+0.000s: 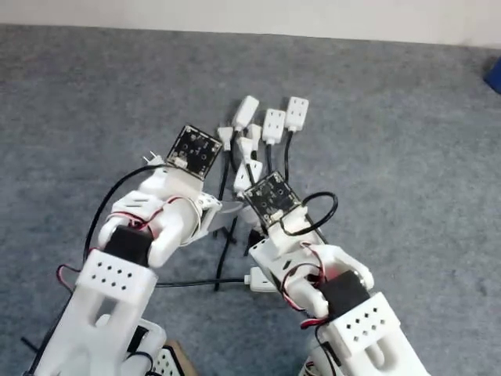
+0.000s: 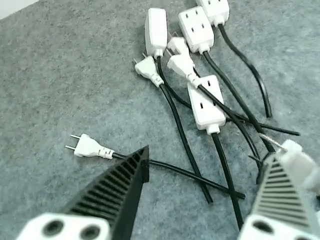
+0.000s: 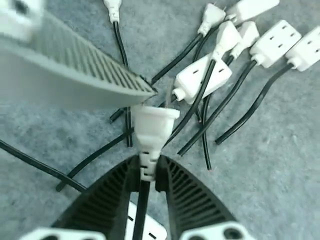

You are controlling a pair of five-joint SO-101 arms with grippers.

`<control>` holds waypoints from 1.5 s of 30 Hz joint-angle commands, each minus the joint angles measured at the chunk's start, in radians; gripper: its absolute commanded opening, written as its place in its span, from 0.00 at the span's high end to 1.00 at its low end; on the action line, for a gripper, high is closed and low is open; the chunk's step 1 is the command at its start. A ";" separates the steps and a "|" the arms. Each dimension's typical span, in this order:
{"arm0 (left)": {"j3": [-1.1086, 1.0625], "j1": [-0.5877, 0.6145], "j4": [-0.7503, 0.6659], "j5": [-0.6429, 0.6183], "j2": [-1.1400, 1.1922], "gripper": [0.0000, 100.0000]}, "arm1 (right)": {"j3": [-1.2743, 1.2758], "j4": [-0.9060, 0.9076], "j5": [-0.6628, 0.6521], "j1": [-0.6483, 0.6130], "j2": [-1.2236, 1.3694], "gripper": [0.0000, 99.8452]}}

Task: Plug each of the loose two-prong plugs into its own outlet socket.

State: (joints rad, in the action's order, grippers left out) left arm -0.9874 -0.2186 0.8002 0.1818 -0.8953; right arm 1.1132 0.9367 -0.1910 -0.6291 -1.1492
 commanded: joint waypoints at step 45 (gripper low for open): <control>-0.120 0.303 -0.150 -0.153 0.033 0.70 | -0.424 0.596 -0.025 0.139 0.374 0.99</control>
State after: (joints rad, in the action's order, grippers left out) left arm -1.1055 -0.0069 0.6713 0.0990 -0.8646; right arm 0.7818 1.5673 -0.2923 -0.4925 -0.8961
